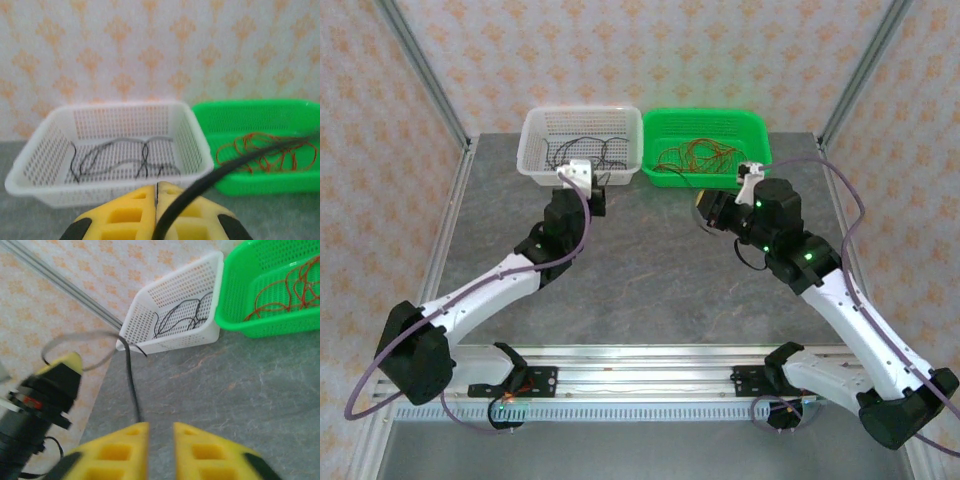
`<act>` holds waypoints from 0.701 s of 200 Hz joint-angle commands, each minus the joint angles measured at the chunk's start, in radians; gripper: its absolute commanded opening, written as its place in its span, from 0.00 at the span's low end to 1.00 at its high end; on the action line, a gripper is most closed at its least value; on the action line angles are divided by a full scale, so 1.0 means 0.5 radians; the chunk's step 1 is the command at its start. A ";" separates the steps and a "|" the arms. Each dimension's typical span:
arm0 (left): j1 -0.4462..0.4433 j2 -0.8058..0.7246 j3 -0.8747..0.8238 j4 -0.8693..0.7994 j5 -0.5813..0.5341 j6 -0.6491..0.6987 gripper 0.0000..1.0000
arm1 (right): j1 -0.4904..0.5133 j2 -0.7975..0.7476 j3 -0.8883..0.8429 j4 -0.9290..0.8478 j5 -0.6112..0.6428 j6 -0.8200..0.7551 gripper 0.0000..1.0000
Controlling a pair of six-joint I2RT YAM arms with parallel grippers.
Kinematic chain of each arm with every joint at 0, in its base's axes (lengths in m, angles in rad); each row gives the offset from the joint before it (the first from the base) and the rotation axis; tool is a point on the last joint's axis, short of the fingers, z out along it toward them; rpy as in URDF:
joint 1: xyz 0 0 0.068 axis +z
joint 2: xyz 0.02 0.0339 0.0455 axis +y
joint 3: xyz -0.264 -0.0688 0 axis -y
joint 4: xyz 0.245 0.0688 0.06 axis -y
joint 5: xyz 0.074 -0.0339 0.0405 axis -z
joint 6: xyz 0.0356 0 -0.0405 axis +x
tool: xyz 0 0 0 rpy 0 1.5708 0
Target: Untangle the cables
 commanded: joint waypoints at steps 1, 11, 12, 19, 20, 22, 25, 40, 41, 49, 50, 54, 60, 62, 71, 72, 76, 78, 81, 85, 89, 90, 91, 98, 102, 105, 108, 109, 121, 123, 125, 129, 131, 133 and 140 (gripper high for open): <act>0.052 0.085 0.267 -0.117 -0.067 0.082 0.00 | -0.007 -0.032 -0.035 -0.012 0.063 -0.043 0.38; 0.082 0.132 0.390 -0.167 -0.047 0.091 0.00 | -0.006 -0.045 -0.045 -0.018 0.081 -0.049 0.44; 0.084 0.138 0.402 -0.171 -0.046 0.093 0.00 | -0.006 -0.048 -0.045 -0.019 0.082 -0.049 0.45; 0.104 0.174 0.485 -0.202 -0.023 0.103 0.00 | -0.007 -0.057 -0.054 -0.025 0.093 -0.048 0.48; 0.106 0.179 0.497 -0.205 -0.020 0.107 0.00 | -0.007 -0.057 -0.056 -0.026 0.094 -0.047 0.49; 0.113 0.187 0.520 -0.213 -0.018 0.108 0.00 | -0.007 -0.060 -0.059 -0.028 0.097 -0.046 0.50; 0.120 0.205 0.555 -0.225 -0.008 0.112 0.00 | -0.007 -0.066 -0.065 -0.031 0.100 -0.046 0.50; 0.165 0.295 0.728 -0.291 0.038 0.128 0.00 | -0.008 -0.087 -0.099 -0.034 0.110 -0.045 0.52; 0.169 0.302 0.740 -0.296 0.041 0.130 0.00 | -0.008 -0.089 -0.101 -0.034 0.110 -0.045 0.52; 0.196 0.357 0.830 -0.333 0.068 0.135 0.00 | -0.007 -0.101 -0.128 -0.031 0.113 -0.039 0.52; 0.199 0.364 0.842 -0.338 0.072 0.137 0.00 | -0.007 -0.102 -0.131 -0.030 0.112 -0.039 0.52; 0.214 0.392 0.883 -0.353 0.081 0.142 0.00 | -0.007 -0.109 -0.143 -0.026 0.114 -0.033 0.52; 0.233 0.433 0.940 -0.369 0.092 0.152 0.00 | -0.007 -0.119 -0.170 -0.015 0.106 -0.025 0.52; 0.240 0.447 0.959 -0.372 0.095 0.156 0.00 | -0.007 -0.121 -0.179 -0.010 0.103 -0.022 0.52; 0.281 0.514 1.042 -0.395 0.103 0.166 0.00 | -0.007 -0.132 -0.221 0.017 0.080 -0.006 0.52; 0.283 0.522 1.047 -0.399 0.104 0.169 0.00 | -0.007 -0.133 -0.225 0.021 0.076 -0.003 0.52; 0.305 0.553 1.091 -0.411 0.109 0.169 0.00 | -0.007 -0.139 -0.246 0.034 0.063 0.004 0.52; 0.316 0.570 1.110 -0.416 0.114 0.169 0.00 | -0.007 -0.140 -0.255 0.039 0.060 0.008 0.52; 0.332 0.593 1.138 -0.425 0.121 0.169 0.00 | -0.007 -0.144 -0.267 0.050 0.051 0.013 0.52; 0.355 0.621 1.174 -0.433 0.129 0.167 0.00 | -0.007 -0.148 -0.286 0.059 0.044 0.025 0.52; 0.378 0.654 1.209 -0.440 0.138 0.166 0.00 | -0.007 -0.151 -0.308 0.072 0.037 0.033 0.52; 0.381 0.661 1.218 -0.442 0.142 0.164 0.00 | -0.007 -0.152 -0.312 0.074 0.035 0.033 0.52; 0.390 0.671 1.228 -0.442 0.145 0.164 0.00 | -0.007 -0.152 -0.315 0.077 0.035 0.035 0.51; 0.431 0.727 1.291 -0.453 0.167 0.160 0.00 | -0.008 -0.160 -0.345 0.093 0.026 0.050 0.51; 0.455 0.760 1.329 -0.461 0.177 0.158 0.00 | -0.007 -0.163 -0.361 0.101 0.020 0.056 0.51; 0.471 0.786 1.352 -0.467 0.181 0.158 0.00 | -0.007 -0.165 -0.373 0.104 0.017 0.060 0.51; 0.487 0.807 1.387 -0.472 0.187 0.158 0.00 | -0.007 -0.167 -0.382 0.109 0.016 0.065 0.51; 0.492 0.818 1.399 -0.475 0.190 0.157 0.00 | -0.007 -0.168 -0.386 0.109 0.016 0.064 0.51; 0.552 0.926 1.532 -0.516 0.219 0.154 0.00 | -0.007 -0.182 -0.420 0.116 0.015 0.078 0.51; 0.561 0.942 1.551 -0.522 0.222 0.154 0.00 | -0.007 -0.185 -0.424 0.116 0.018 0.079 0.51; 0.569 0.960 1.575 -0.528 0.225 0.154 0.00 | -0.007 -0.188 -0.429 0.115 0.018 0.082 0.51; 0.586 0.992 1.615 -0.538 0.238 0.152 0.00 | -0.007 -0.195 -0.439 0.113 0.024 0.084 0.51; 0.594 1.009 1.633 -0.542 0.245 0.151 0.00 | -0.007 -0.199 -0.443 0.111 0.027 0.086 0.51; 0.601 1.025 1.652 -0.545 0.252 0.151 0.00 | -0.007 -0.203 -0.448 0.110 0.029 0.086 0.51; 0.625 1.078 1.715 -0.555 0.265 0.143 0.00 | -0.007 -0.217 -0.462 0.101 0.041 0.093 0.50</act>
